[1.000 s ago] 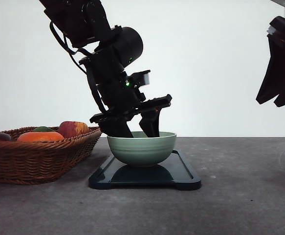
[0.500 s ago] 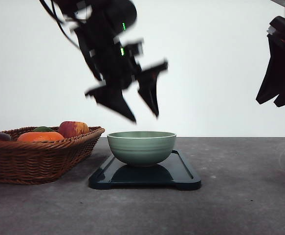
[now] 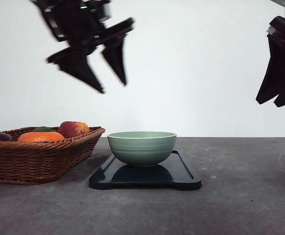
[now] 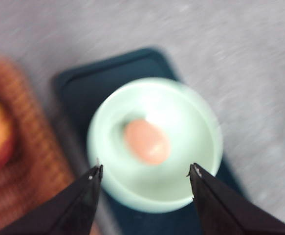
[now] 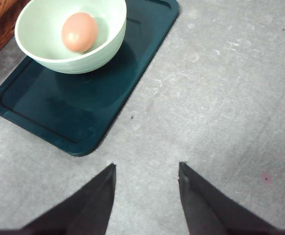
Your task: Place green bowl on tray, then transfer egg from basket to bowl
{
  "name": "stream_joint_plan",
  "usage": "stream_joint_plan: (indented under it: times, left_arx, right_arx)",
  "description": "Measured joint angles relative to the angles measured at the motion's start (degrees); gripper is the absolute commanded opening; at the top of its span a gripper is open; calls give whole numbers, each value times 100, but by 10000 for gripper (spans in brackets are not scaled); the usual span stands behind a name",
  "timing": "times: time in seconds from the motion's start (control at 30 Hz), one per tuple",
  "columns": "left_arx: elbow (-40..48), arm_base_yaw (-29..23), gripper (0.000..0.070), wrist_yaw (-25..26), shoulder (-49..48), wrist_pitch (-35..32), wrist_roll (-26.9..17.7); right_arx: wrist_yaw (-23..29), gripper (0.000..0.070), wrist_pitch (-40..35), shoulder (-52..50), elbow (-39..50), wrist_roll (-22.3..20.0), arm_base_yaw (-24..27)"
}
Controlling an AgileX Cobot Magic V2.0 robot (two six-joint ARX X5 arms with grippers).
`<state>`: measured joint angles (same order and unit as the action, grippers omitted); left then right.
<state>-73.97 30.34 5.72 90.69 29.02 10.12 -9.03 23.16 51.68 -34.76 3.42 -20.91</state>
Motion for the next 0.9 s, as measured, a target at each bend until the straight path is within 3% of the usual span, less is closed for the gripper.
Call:
stream_joint_plan:
  times: [0.47, 0.7, 0.9]
  left_arx:
    - [3027, -809, 349, -29, -2832, -402, 215]
    - [3948, -1112, 349, -40, -4223, -380, 220]
    - [4091, -1145, 348, -40, -4846, -255, 246]
  right_arx:
    - [2, 245, 0, 0, 1, 0, 0]
    - [1, 246, 0, 0, 0, 0, 0]
    - [2, 246, 62, 0, 2, 0, -2]
